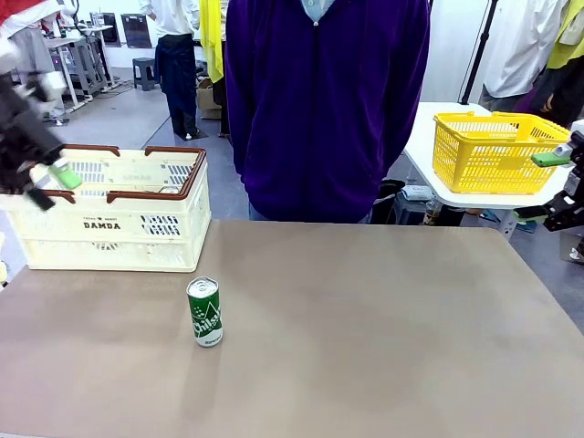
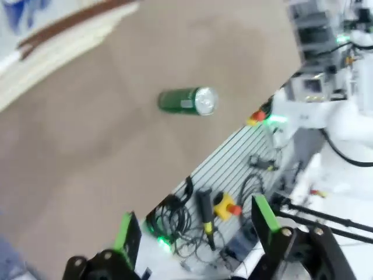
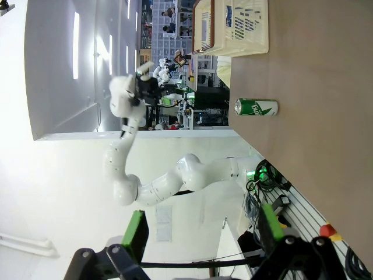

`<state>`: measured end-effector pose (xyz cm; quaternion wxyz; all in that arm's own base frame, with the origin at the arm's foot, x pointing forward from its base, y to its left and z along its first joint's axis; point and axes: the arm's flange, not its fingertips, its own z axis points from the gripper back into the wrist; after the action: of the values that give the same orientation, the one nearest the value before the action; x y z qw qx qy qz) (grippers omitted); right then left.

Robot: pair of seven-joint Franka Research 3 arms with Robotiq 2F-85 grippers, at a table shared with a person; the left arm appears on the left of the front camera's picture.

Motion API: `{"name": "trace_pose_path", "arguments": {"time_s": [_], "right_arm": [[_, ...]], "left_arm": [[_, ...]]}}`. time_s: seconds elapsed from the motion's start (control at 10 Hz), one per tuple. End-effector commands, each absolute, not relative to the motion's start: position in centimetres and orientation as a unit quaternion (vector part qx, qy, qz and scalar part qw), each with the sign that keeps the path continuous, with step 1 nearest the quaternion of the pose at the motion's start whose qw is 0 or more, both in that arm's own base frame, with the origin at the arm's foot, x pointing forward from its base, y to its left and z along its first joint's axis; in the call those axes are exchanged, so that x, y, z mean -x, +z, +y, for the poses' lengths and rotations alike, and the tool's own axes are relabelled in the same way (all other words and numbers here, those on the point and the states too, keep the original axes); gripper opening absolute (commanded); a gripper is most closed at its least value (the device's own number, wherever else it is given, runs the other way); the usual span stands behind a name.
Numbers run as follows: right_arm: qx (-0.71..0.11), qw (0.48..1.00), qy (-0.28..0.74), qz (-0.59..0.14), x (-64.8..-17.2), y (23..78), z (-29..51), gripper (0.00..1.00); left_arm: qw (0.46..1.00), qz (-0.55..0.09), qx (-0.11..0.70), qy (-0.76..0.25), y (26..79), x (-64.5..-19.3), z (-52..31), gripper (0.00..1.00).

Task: Place the drinks into the Shopping basket.
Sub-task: Pick up one drink and place it into the Shopping basket.

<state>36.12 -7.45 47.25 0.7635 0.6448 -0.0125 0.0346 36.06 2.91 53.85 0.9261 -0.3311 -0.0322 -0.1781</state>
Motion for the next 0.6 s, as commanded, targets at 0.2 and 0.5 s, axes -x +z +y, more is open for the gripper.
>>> {"name": "trace_pose_path", "arguments": {"time_s": [0.2, 0.5], "right_arm": [[-0.64, 0.768, 0.035, -0.004, -36.0, 47.7, -7.6, 1.0], [-0.64, 0.768, 0.035, -0.004, -36.0, 47.7, -7.6, 1.0]], "left_arm": [[0.774, -0.124, 0.614, -0.087, 49.3, -37.3, 12.1, 1.0], [0.867, -0.114, 0.463, -0.143, 49.8, -32.8, 7.6, 1.0]]}}
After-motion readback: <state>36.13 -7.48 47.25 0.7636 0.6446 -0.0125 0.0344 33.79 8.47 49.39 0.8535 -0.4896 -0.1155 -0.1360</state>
